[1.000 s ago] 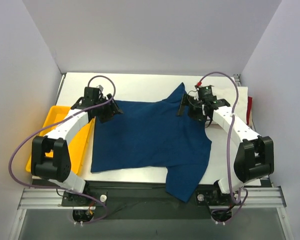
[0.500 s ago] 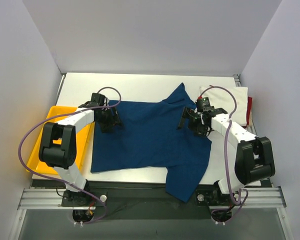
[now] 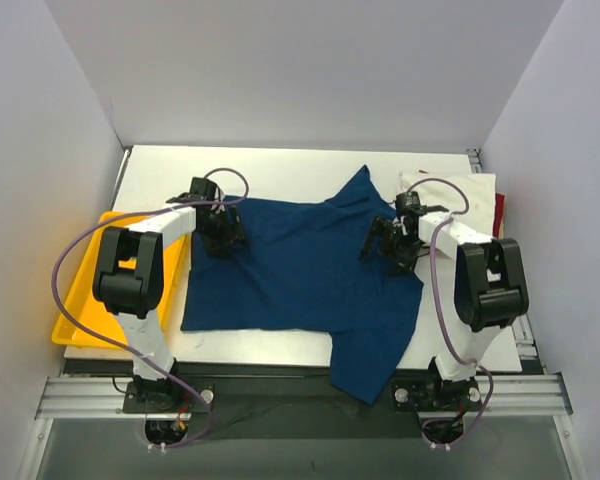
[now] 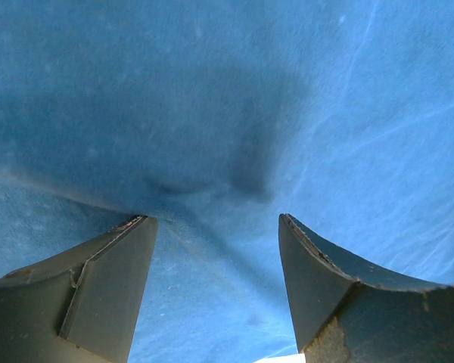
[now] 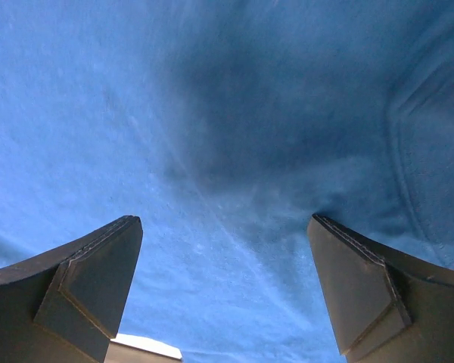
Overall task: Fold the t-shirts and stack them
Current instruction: Flatten out the tshirt
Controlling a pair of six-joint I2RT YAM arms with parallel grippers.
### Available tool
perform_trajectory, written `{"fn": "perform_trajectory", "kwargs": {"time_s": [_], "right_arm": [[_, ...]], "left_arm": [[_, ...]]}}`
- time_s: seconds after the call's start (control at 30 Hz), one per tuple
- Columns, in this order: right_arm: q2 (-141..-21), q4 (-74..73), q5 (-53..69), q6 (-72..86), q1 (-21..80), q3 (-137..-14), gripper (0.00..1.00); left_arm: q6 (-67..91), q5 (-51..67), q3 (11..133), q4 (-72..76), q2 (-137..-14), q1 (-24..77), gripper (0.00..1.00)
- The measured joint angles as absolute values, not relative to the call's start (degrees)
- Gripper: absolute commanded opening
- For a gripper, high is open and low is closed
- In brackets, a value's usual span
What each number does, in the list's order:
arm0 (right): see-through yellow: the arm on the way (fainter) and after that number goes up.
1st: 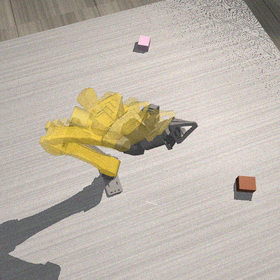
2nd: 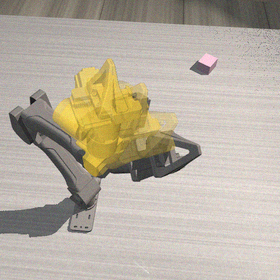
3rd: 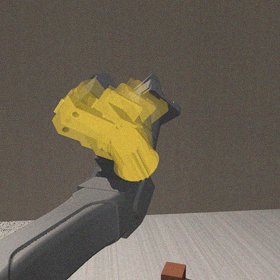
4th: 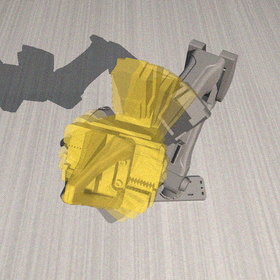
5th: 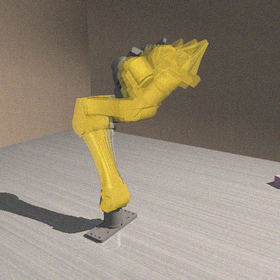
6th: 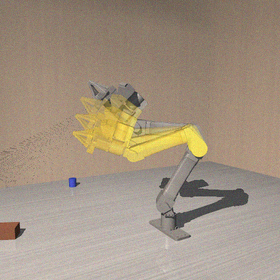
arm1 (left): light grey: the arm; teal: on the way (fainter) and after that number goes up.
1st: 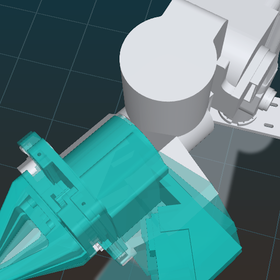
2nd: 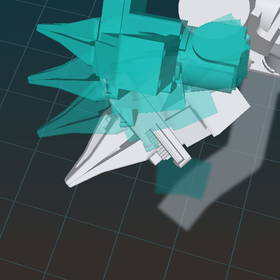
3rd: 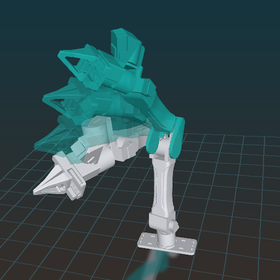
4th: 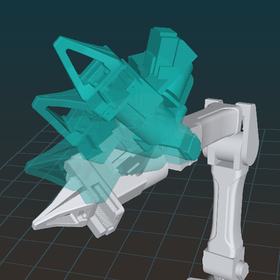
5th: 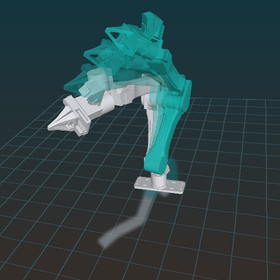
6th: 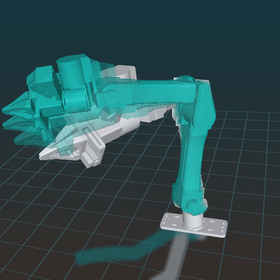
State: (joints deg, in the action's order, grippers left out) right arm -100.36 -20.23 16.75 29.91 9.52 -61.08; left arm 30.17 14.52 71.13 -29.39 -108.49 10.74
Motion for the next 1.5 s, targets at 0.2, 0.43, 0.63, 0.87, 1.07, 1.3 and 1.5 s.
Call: {"fn": "perform_trajectory", "kwargs": {"time_s": [0.2, 0.43, 0.63, 0.87, 1.07, 1.3, 1.5], "right_arm": [[-105.4, -22.3, 18.9, 28.8, 6.0, -67.0, 0.97], [-111.7, -25.2, 19.6, 26.8, 4.0, -76.5, 0.97], [-114.6, -26.9, 20.2, 25.6, 3.7, -82.3, 0.97], [-114.1, -27.7, 23.2, 25.0, 4.0, -83.9, 0.97], [-108.4, -27.7, 24.8, 24.8, 7.4, -80.7, 0.97], [-103.6, -27.7, 26.5, 25.8, 12.9, -73.5, 0.97], [-104.4, -28.3, 26.5, 26.6, 13.1, -70.2, 0.96]], "left_arm": [[30.0, 14.2, 77.1, -30.4, -112.7, 11.4, 0.76], [29.3, 13.1, 91.2, -32.5, -122.0, 13.4, 0.76], [29.3, 12.2, 99.3, -34.7, -126.9, 14.0, 0.77], [28.8, 11.1, 101.1, -37.3, -127.4, 14.2, 0.77], [28.7, 10.6, 99.7, -38.4, -123.9, 14.2, 0.77], [28.8, 10.7, 89.3, -36.5, -112.4, 14.2, 0.77], [29.5, 11.1, 79.4, -33.7, -110.8, 14.2, 0.77]]}}
